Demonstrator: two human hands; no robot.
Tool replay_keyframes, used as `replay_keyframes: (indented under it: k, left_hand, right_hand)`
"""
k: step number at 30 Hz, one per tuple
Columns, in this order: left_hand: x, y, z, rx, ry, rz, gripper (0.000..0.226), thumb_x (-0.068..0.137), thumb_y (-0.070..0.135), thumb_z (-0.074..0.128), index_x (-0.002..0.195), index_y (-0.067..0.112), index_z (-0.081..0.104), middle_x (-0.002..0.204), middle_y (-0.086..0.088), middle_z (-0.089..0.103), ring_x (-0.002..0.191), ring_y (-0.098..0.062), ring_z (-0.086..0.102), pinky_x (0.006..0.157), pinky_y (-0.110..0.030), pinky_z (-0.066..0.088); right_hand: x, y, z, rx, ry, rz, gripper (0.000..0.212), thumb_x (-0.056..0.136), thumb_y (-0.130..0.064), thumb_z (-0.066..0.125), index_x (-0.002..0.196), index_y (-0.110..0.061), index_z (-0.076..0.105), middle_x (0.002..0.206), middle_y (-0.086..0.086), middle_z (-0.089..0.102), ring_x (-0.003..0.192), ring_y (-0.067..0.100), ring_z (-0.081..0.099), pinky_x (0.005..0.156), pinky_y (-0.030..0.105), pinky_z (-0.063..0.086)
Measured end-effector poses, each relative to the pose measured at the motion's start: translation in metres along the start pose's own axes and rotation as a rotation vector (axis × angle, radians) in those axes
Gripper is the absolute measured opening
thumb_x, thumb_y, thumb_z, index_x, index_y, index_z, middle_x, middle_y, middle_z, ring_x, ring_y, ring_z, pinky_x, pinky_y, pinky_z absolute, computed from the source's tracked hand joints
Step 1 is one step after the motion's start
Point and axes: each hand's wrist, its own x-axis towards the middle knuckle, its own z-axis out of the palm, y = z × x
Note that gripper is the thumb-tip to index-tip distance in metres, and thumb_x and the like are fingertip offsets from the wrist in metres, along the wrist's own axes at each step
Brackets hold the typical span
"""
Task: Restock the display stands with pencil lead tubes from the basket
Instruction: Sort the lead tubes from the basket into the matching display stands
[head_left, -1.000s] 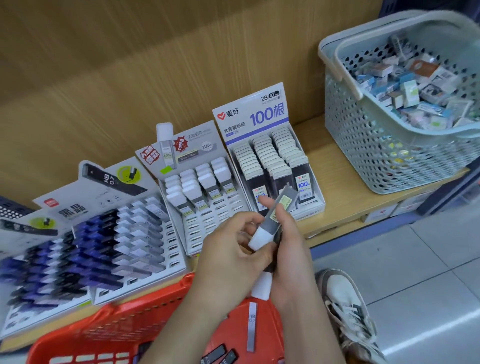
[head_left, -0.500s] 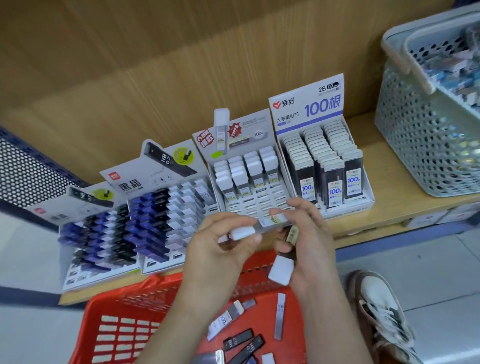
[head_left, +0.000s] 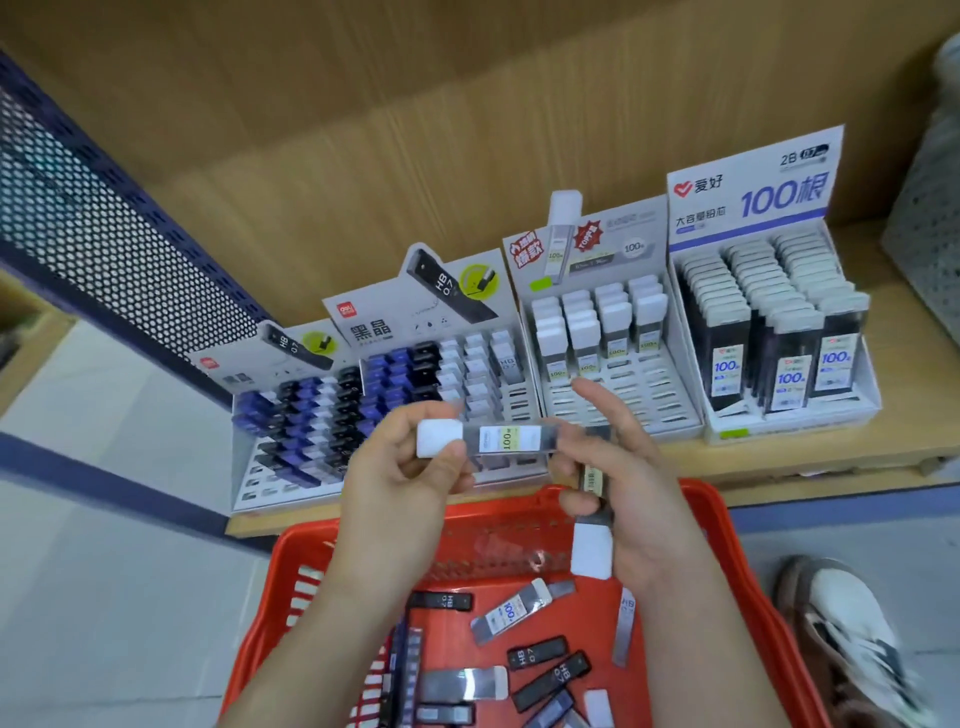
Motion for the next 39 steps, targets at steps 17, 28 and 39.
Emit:
replay_keyframes:
  k: [17,28,39]
  left_hand:
    - [0.045,0.017,-0.015,0.286,-0.028,0.293,0.043,0.091,0.008,0.061,0.093,0.051,0.062,0.083,0.002,0.068,0.079,-0.024,0.066,0.080,-0.045,0.056]
    - [0.103,0.029,0.085,0.518,-0.178,0.516,0.027,0.091,0.014,0.063,0.113,0.026,0.069,0.095,0.010,0.068,0.082,-0.003,0.057,0.074,-0.013,0.043]
    - [0.123,0.014,0.117,0.810,-0.297,0.719,0.030,0.088,0.013,0.066,0.118,0.019,0.068,0.097,-0.010,0.072,0.098,-0.031,0.060,0.084,-0.041,0.050]
  right_hand:
    - [0.000,0.007,0.008,0.592,0.164,0.127,0.031,0.092,-0.014,0.055,0.120,-0.002,0.055,0.111,0.023,0.070,0.087,0.027,0.075,0.052,0.024,0.057]
    - [-0.001,-0.013,-0.020,0.319,0.227,-0.019,0.019,0.100,-0.017,0.050,0.113,-0.014,0.063,0.082,0.013,0.072,0.044,0.012,0.048,0.035,0.016,0.037]
    - [-0.002,-0.027,-0.038,0.455,0.223,-0.010,0.032,0.097,-0.016,0.051,0.128,-0.011,0.058,0.083,0.013,0.070,0.046,0.013,0.051,0.035,0.017,0.039]
